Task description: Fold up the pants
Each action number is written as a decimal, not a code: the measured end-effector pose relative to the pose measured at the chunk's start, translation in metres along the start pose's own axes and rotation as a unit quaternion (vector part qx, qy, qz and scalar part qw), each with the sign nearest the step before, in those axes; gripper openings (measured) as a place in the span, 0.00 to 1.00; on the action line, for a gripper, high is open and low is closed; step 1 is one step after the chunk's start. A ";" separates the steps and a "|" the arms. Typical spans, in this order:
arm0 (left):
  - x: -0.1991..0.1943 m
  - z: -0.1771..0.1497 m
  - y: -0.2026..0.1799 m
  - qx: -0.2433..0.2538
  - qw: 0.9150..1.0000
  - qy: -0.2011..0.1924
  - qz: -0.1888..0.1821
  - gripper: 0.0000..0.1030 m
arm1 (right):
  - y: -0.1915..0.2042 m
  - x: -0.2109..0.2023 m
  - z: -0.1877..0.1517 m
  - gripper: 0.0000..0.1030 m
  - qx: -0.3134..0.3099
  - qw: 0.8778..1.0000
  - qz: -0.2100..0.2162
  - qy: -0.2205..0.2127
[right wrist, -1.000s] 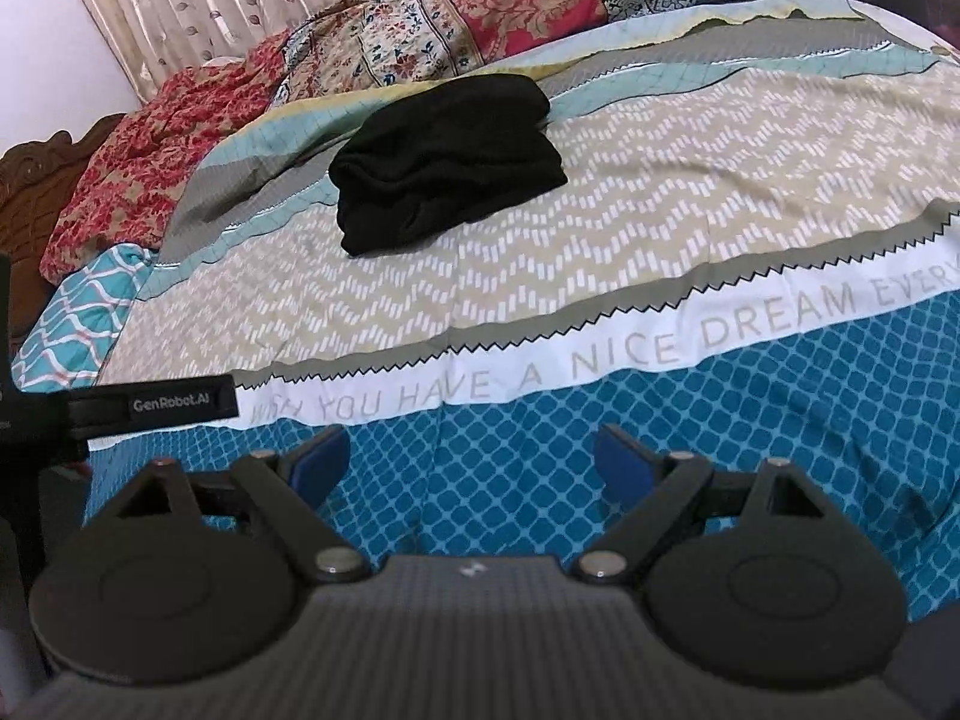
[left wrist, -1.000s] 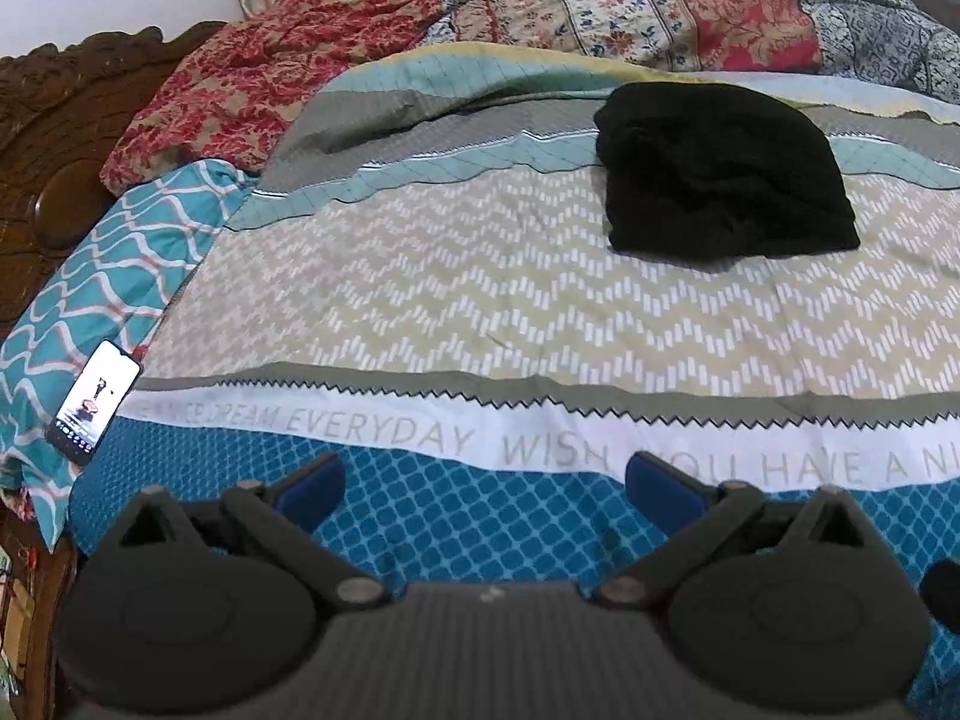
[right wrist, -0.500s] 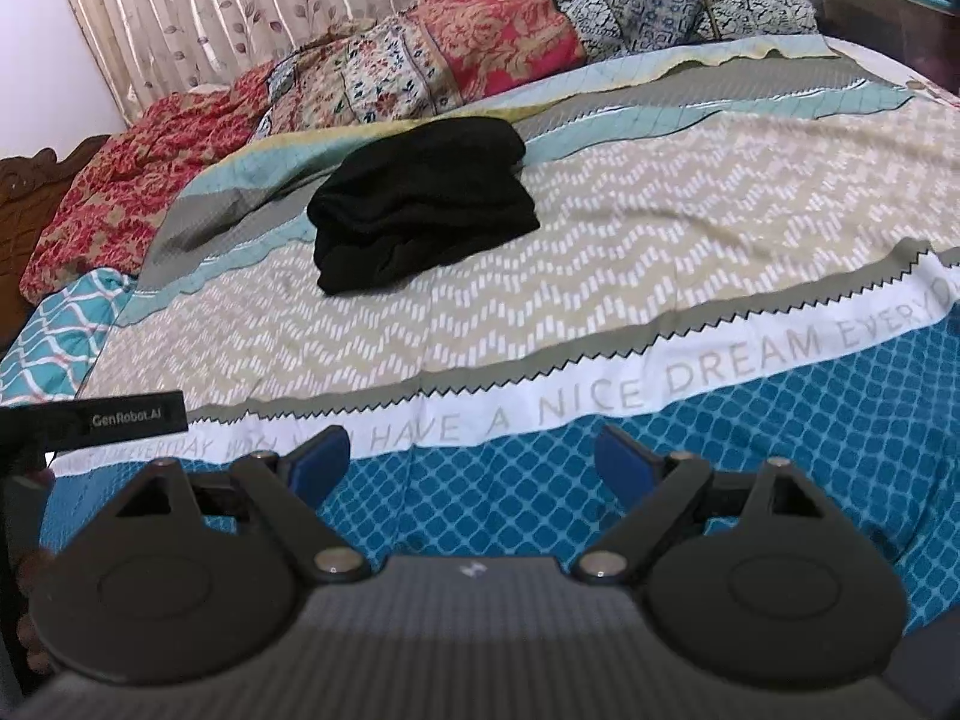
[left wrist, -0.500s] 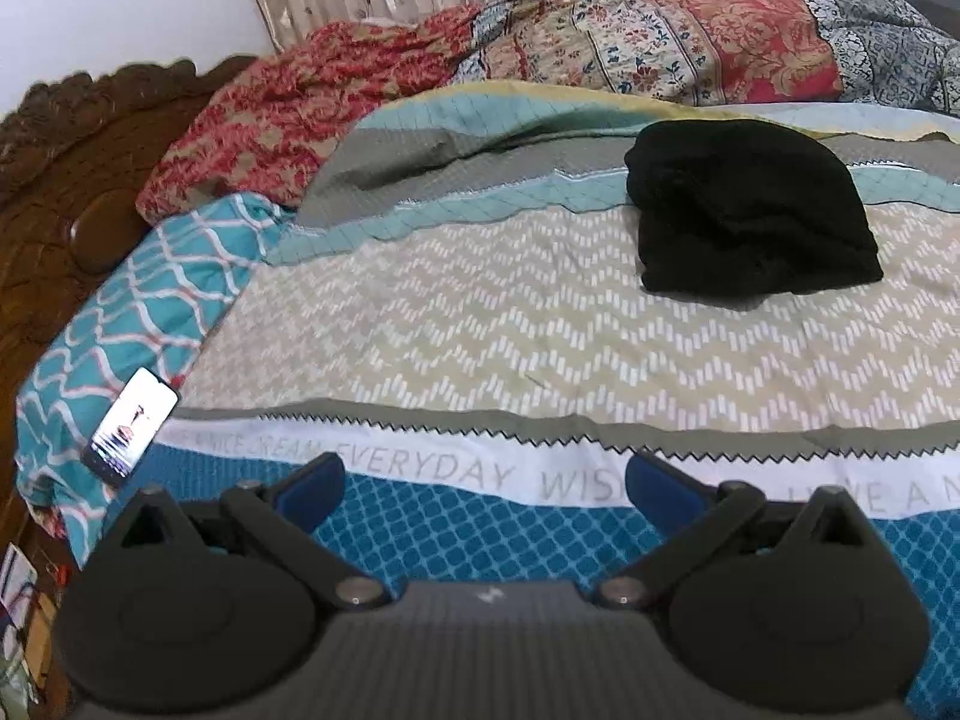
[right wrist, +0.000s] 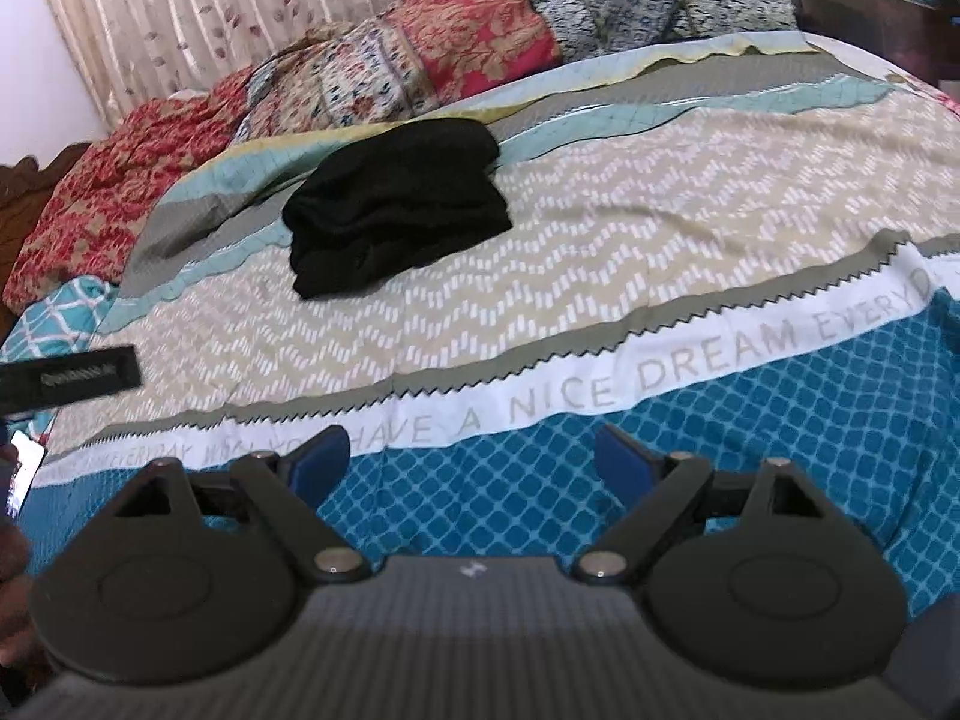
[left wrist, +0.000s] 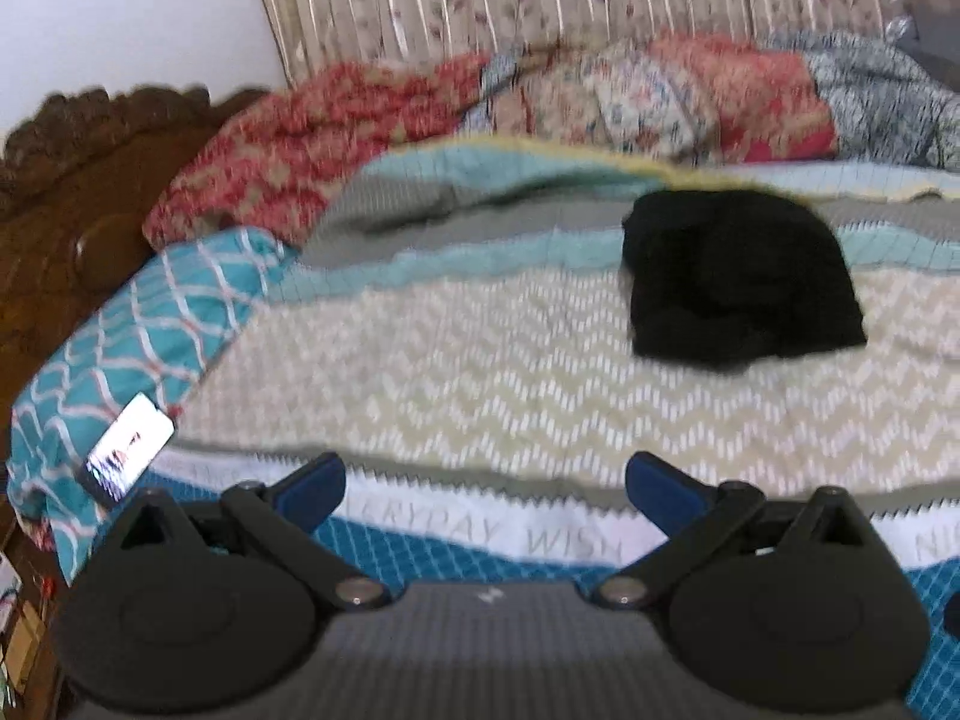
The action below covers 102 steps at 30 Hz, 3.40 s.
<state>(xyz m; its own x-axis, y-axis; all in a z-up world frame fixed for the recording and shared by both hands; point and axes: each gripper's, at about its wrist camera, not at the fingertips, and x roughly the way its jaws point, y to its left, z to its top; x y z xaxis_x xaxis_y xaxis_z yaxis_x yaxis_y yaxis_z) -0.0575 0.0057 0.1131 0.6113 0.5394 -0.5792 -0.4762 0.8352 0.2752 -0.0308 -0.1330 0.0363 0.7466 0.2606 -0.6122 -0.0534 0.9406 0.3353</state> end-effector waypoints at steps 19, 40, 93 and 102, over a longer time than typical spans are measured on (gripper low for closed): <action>0.010 -0.009 -0.001 0.007 0.995 0.092 -0.040 1.00 | -0.007 -0.012 0.000 0.88 0.012 1.000 0.008 -0.020; 0.028 -0.021 0.000 0.047 0.992 0.115 -0.023 1.00 | 0.005 0.000 -0.003 0.88 0.013 1.000 0.012 -0.004; 0.029 -0.033 -0.012 0.047 0.984 0.155 -0.073 1.00 | 0.010 0.003 -0.003 0.88 0.017 1.000 0.012 -0.011; 0.031 -0.035 -0.012 0.042 0.984 0.160 -0.067 1.00 | 0.011 0.003 -0.002 0.88 0.015 1.000 0.015 -0.009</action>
<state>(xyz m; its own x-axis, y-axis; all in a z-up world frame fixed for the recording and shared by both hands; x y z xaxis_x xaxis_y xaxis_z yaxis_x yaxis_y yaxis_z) -0.0546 0.0083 0.0653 0.4286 0.3731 -0.8228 -0.3428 0.9098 0.2340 -0.0306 -0.1216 0.0363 0.7571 0.2838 -0.5885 -0.0559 0.9256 0.3744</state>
